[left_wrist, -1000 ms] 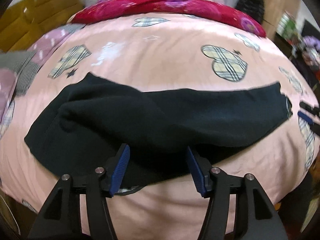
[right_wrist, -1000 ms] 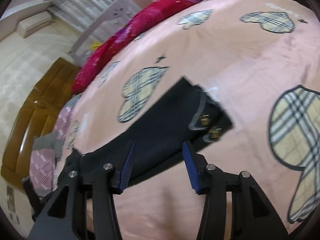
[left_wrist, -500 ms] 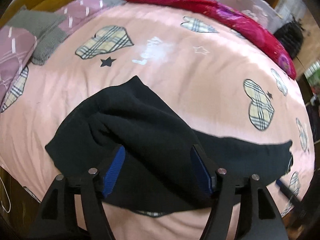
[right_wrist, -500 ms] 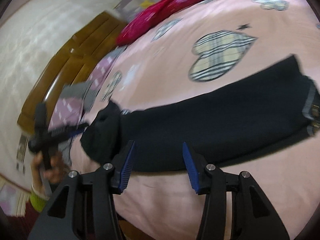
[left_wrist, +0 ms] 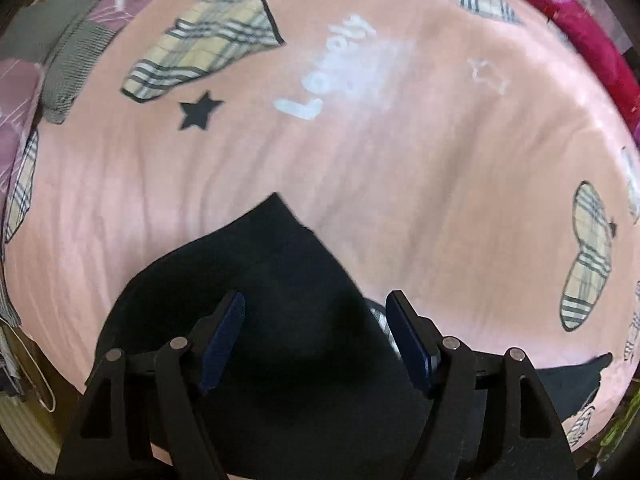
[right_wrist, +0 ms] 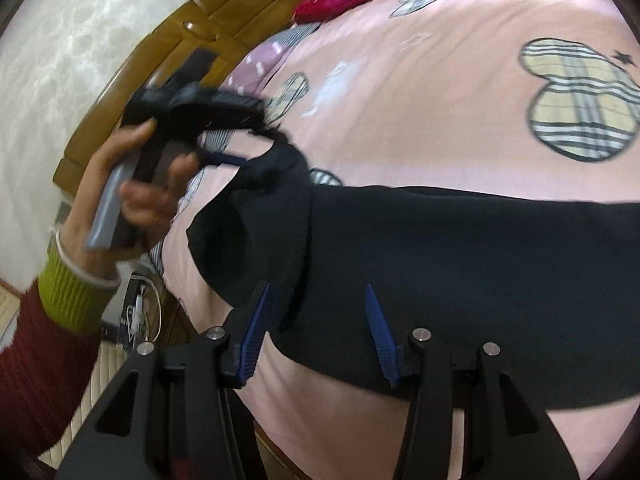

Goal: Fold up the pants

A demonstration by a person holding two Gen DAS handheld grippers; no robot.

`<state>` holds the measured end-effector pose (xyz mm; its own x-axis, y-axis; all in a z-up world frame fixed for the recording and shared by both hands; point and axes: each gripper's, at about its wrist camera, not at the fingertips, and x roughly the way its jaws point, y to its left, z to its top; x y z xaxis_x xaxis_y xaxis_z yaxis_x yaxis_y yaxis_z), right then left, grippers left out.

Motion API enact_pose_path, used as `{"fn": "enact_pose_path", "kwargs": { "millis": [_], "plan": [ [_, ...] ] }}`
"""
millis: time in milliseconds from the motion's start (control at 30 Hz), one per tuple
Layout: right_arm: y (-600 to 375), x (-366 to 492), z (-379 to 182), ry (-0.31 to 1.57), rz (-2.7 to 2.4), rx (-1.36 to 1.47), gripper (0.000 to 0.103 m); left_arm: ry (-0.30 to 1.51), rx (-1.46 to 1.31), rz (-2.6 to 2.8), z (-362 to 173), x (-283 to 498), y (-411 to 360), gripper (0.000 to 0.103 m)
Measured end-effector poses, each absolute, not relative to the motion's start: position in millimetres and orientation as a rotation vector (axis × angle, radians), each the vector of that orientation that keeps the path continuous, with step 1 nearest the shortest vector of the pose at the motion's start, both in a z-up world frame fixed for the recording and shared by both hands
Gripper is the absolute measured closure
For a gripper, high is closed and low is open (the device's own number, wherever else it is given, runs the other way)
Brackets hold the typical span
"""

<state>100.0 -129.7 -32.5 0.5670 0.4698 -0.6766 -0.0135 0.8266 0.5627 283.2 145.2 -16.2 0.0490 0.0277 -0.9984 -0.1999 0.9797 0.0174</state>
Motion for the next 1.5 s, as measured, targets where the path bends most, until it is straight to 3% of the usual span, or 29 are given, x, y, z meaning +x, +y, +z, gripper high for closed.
{"fn": "enact_pose_path", "kwargs": {
  "millis": [167, 267, 300, 333, 400, 433, 467, 533, 567, 733, 900, 1500],
  "plan": [
    [-113.4, 123.6, -45.2, 0.987, 0.341, 0.525, 0.049, 1.592, 0.008, 0.242, -52.8, 298.3, 133.2, 0.028],
    [-101.6, 133.1, -51.7, 1.015, 0.371, 0.506, 0.049, 1.575, 0.090, 0.231, -63.8, 294.2, 127.2, 0.036],
    [-96.5, 136.6, -53.2, 1.021, 0.380, 0.498, 0.049, 1.560, 0.096, 0.213, -64.1, 291.8, 126.5, 0.054],
    [-91.0, 139.4, -55.2, 1.029, 0.391, 0.484, 0.049, 1.540, 0.096, 0.182, -63.1, 286.8, 127.2, 0.081],
    [-84.7, 140.4, -59.3, 1.041, 0.396, 0.438, 0.049, 1.518, 0.073, 0.163, -58.8, 279.8, 131.3, 0.096],
    [-80.4, 141.7, -60.6, 1.044, 0.383, 0.396, 0.049, 1.499, 0.053, 0.145, -53.7, 274.6, 134.9, 0.098],
    [-75.5, 143.8, -61.5, 1.040, 0.376, 0.356, 0.052, 1.468, 0.032, 0.134, -46.1, 267.4, 140.4, 0.099],
    [-71.2, 146.0, -61.6, 1.041, 0.375, 0.317, 0.093, 1.395, -0.033, 0.099, -29.8, 247.6, 152.4, 0.100],
    [-69.8, 147.3, -60.3, 1.042, 0.367, 0.297, 0.095, 1.333, -0.073, 0.079, -14.8, 232.9, 162.0, 0.100],
    [-68.9, 137.5, -26.2, 0.931, 0.344, 0.185, 0.096, 1.095, -0.286, 0.045, 39.4, 165.2, 204.7, 0.100],
    [-55.0, 126.5, -2.5, 0.885, 0.350, 0.051, 0.096, 1.001, -0.436, 0.073, 57.3, 112.2, 232.8, 0.100],
    [-5.1, 109.2, -32.4, 0.998, 0.353, -0.141, 0.096, 1.010, -0.594, 0.129, -13.5, 37.4, 277.4, 0.100]
  ]
}}
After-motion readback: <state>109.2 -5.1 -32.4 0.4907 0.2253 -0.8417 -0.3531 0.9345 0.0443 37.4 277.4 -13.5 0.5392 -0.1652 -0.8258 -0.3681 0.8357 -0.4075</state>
